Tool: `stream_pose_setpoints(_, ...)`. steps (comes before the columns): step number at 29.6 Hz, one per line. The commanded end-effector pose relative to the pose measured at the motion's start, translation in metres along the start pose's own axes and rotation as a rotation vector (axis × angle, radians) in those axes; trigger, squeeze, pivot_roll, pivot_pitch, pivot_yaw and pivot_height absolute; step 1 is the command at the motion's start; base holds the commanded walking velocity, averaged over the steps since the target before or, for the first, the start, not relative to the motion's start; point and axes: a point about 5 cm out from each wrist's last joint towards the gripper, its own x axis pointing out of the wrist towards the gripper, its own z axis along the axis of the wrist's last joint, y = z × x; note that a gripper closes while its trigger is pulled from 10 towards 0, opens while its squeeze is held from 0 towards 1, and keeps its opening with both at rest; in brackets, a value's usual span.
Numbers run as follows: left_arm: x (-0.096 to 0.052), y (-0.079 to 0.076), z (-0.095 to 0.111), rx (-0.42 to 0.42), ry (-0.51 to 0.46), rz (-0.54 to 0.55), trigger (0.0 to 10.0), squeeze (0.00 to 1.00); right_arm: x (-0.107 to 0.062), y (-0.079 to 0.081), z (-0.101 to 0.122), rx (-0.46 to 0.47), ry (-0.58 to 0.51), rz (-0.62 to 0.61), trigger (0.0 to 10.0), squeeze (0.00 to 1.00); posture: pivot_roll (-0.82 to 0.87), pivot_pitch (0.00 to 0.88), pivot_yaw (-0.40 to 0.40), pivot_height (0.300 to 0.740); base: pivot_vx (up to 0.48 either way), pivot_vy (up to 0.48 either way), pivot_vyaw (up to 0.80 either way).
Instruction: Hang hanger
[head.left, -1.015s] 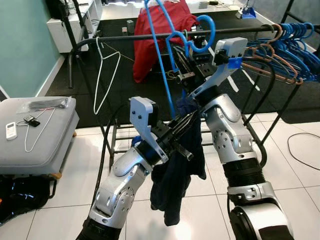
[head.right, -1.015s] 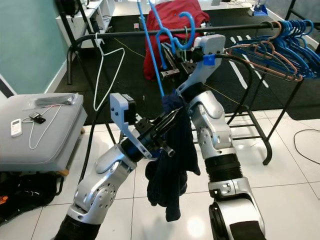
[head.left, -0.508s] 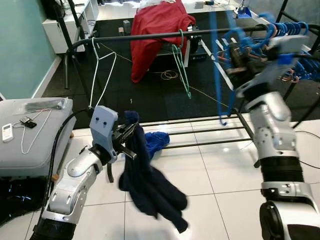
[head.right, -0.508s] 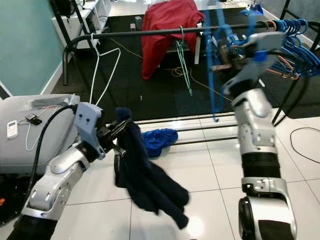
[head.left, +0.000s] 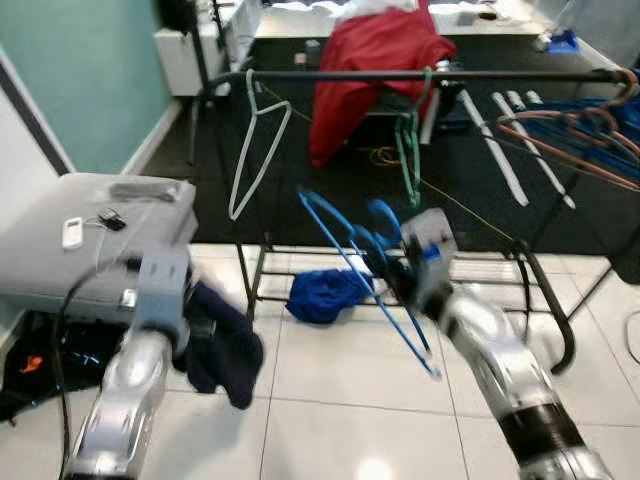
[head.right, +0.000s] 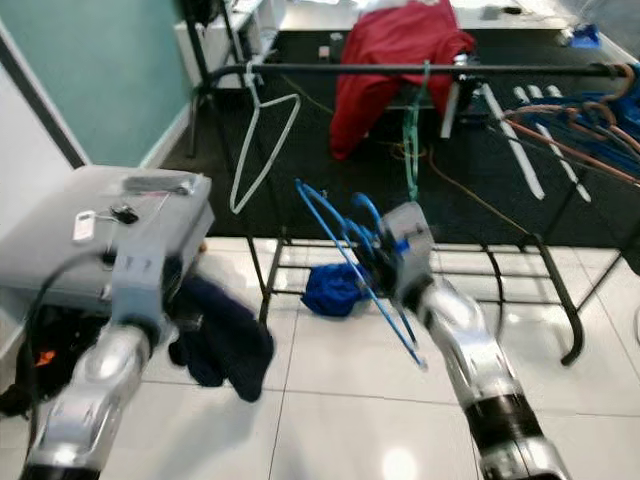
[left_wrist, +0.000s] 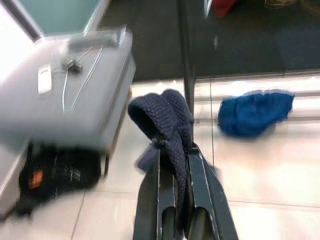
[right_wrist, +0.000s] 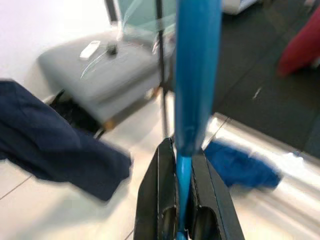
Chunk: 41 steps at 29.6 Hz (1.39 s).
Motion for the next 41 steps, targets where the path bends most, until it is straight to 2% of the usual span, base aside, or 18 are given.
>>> stream_pose_setpoints(1, -0.007, 0.0, 0.009, 0.002, -0.038, -0.005, 10.0, 0.0, 0.001, 0.013, 0.011, -0.002, -0.045, 0.042, 10.0, 0.0, -0.06, 0.113, 0.025, 0.74, 0.0, 0.0, 0.72)
stream_pose_setpoints(6, -0.009, -0.002, 0.008, 0.004, -0.039, -0.013, 10.0, 0.0, -0.003, 0.018, 0.01, 0.017, -0.043, 0.05, 10.0, 0.0, -0.06, 0.118, 0.02, 0.74, 0.0, 0.0, 0.72)
stream_pose_setpoints(9, -0.001, -0.008, 0.013, -0.003, -0.09, -0.016, 10.0, 0.0, -0.001, 0.017, 0.012, 0.078, -0.063, 0.048, 10.0, 0.0, -0.05, 0.119, 0.025, 0.74, 0.0, 0.0, 0.72)
stream_pose_setpoints(13, 0.003, -0.014, 0.019, -0.016, -0.128, -0.033, 10.0, 0.0, -0.001, 0.014, 0.013, 0.112, -0.094, 0.032, 10.0, 0.0, -0.05, 0.126, 0.033, 0.74, 0.0, 0.0, 0.72)
stream_pose_setpoints(22, -0.003, -0.009, 0.019, -0.04, -0.113, -0.021, 10.0, 0.0, -0.003, 0.019, 0.013, 0.14, -0.093, 0.035, 10.0, 0.0, -0.02, 0.122, 0.021, 0.74, 0.0, 0.0, 0.72)
stream_pose_setpoints(27, -0.002, -0.01, 0.018, -0.037, -0.121, -0.02, 10.0, 0.0, -0.001, 0.021, 0.013, 0.153, -0.092, 0.054, 10.0, 0.0, -0.02, 0.115, 0.017, 0.74, 0.0, 0.0, 0.72)
stream_pose_setpoints(36, 0.002, -0.018, 0.022, -0.061, -0.138, -0.046, 10.0, 0.0, 0.007, 0.023, 0.016, 0.154, -0.102, 0.076, 10.0, 0.0, -0.01, 0.09, 0.003, 0.74, 0.0, 0.0, 0.72)
stream_pose_setpoints(41, 0.006, -0.029, 0.029, -0.085, -0.15, -0.088, 10.0, 0.0, 0.012, 0.015, 0.027, 0.179, -0.151, 0.054, 10.0, 0.0, -0.02, 0.07, -0.002, 0.74, 0.0, 0.0, 0.72)
